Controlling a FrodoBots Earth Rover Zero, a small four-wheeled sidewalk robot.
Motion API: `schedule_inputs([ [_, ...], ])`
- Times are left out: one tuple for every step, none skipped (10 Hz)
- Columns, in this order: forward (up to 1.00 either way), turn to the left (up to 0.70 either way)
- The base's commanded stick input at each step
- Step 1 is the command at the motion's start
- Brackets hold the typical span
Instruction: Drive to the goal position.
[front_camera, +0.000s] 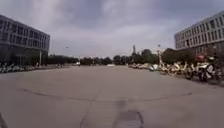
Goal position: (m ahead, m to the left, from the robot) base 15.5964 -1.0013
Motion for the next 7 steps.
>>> schedule_inputs([
  [1.0, 0.0],
  [1.0, 0.0],
  [1.0, 0.0],
  [1.0, 0.0],
  [1.0, 0.0],
  [1.0, 0.0],
  [1.0, 0.0],
])
